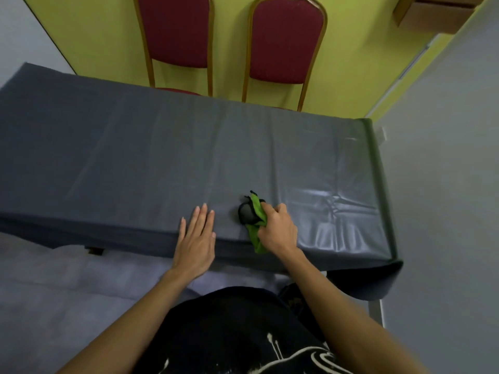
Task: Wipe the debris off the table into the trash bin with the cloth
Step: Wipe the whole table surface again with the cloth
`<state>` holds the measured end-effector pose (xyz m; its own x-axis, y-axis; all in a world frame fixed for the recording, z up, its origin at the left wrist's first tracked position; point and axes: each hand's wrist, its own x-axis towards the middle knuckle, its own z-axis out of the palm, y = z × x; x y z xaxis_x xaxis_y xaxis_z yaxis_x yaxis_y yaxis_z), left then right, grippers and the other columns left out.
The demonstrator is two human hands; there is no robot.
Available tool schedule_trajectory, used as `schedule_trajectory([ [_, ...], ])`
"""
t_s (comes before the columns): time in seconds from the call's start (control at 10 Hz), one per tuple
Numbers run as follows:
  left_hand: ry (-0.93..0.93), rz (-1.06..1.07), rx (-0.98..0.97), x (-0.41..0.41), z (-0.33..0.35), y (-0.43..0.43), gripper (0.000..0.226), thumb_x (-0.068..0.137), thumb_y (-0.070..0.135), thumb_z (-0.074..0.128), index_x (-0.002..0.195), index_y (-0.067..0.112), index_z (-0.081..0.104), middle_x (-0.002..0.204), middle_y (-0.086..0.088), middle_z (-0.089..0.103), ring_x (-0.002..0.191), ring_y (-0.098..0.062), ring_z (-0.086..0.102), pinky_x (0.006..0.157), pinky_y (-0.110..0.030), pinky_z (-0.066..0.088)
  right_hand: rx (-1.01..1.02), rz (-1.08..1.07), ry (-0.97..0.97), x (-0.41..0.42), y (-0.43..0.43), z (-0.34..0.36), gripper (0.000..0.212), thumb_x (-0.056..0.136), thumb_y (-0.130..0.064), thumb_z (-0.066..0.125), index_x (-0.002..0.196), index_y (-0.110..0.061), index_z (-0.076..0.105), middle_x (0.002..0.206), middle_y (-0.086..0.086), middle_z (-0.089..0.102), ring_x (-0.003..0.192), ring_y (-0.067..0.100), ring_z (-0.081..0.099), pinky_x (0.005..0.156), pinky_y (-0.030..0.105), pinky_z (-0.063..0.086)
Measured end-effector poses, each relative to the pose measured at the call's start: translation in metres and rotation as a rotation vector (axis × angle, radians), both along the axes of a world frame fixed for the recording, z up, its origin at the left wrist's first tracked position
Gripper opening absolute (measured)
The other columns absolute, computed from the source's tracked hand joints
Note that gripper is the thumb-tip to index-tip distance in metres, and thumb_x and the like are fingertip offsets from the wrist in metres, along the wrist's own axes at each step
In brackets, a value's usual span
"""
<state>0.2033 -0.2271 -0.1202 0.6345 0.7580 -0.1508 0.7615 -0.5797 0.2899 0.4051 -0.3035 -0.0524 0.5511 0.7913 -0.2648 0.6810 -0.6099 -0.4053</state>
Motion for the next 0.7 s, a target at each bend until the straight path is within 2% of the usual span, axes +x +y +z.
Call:
schedule_trajectory([
  [0.1, 0.019, -0.002, -0.01, 0.0, 0.002, -0.001, 0.066, 0.097, 0.039, 0.003, 0.157, 0.013, 0.008, 0.165, -0.001, -0.005, 0.152, -0.018, -0.008, 0.122, -0.047, -0.005, 0.121, 0.021, -0.037, 0.005, 0.001, 0.006, 0.059, 0.08, -0.002, 0.049, 0.132, -0.028, 0.054, 0.107, 0.003, 0.048, 0.1, 0.028, 0.048, 0.068, 0.037, 0.044],
  [0.2, 0.033, 0.014, -0.014, 0.004, 0.006, -0.003, 0.062, 0.099, 0.037, 0.007, 0.157, 0.013, 0.006, 0.165, -0.001, -0.007, 0.152, -0.017, -0.012, 0.12, -0.045, -0.008, 0.215, 0.049, -0.161, 0.007, 0.007, 0.007, 0.06, 0.076, 0.001, 0.051, 0.128, -0.028, 0.059, 0.112, 0.0, 0.057, 0.1, 0.027, 0.047, 0.074, 0.036, 0.036],
  [0.3, 0.032, 0.014, -0.052, 0.005, 0.011, -0.003, 0.057, 0.104, 0.028, 0.021, 0.157, 0.012, 0.006, 0.165, -0.002, -0.008, 0.151, -0.018, -0.012, 0.12, -0.047, -0.007, 0.114, 0.131, -0.197, -0.002, 0.006, -0.004, 0.064, 0.074, -0.001, 0.054, 0.131, -0.031, 0.055, 0.123, -0.003, 0.057, 0.11, 0.026, 0.047, 0.08, 0.037, 0.032],
  [0.4, 0.056, 0.004, -0.067, 0.002, 0.015, -0.005, 0.06, 0.101, 0.032, 0.013, 0.157, 0.013, 0.001, 0.164, -0.002, -0.013, 0.15, -0.017, -0.016, 0.12, -0.046, -0.009, 0.085, 0.197, -0.23, -0.015, -0.006, -0.016, 0.068, 0.074, -0.004, 0.061, 0.136, -0.031, 0.05, 0.136, -0.004, 0.051, 0.124, 0.026, 0.043, 0.09, 0.038, 0.035],
  [0.5, 0.088, 0.009, -0.113, 0.009, 0.024, -0.001, 0.059, 0.105, 0.028, 0.022, 0.157, 0.013, -0.003, 0.163, -0.003, -0.019, 0.15, -0.018, -0.019, 0.121, -0.047, -0.009, 0.036, 0.257, -0.189, -0.008, -0.007, -0.01, 0.073, 0.074, -0.012, 0.063, 0.142, -0.032, 0.042, 0.143, -0.005, 0.045, 0.131, 0.026, 0.038, 0.097, 0.04, 0.034],
  [0.6, 0.111, -0.002, -0.206, 0.016, 0.04, 0.007, 0.063, 0.104, 0.026, 0.03, 0.157, 0.01, -0.001, 0.164, -0.005, -0.015, 0.151, -0.02, -0.017, 0.122, -0.047, -0.009, -0.193, 0.343, -0.022, 0.011, 0.007, 0.009, 0.073, 0.078, -0.043, 0.064, 0.145, -0.034, 0.037, 0.145, -0.005, 0.041, 0.131, 0.028, 0.034, 0.1, 0.044, 0.029],
  [0.7, 0.045, -0.019, -0.177, 0.039, 0.067, 0.031, 0.063, 0.102, 0.024, 0.033, 0.156, 0.007, 0.005, 0.165, -0.007, -0.008, 0.152, -0.022, -0.014, 0.123, -0.046, -0.007, -0.217, 0.274, 0.053, 0.024, 0.034, 0.038, 0.063, 0.079, -0.06, 0.06, 0.136, -0.034, 0.05, 0.136, 0.0, 0.055, 0.128, 0.03, 0.041, 0.102, 0.049, 0.028],
])
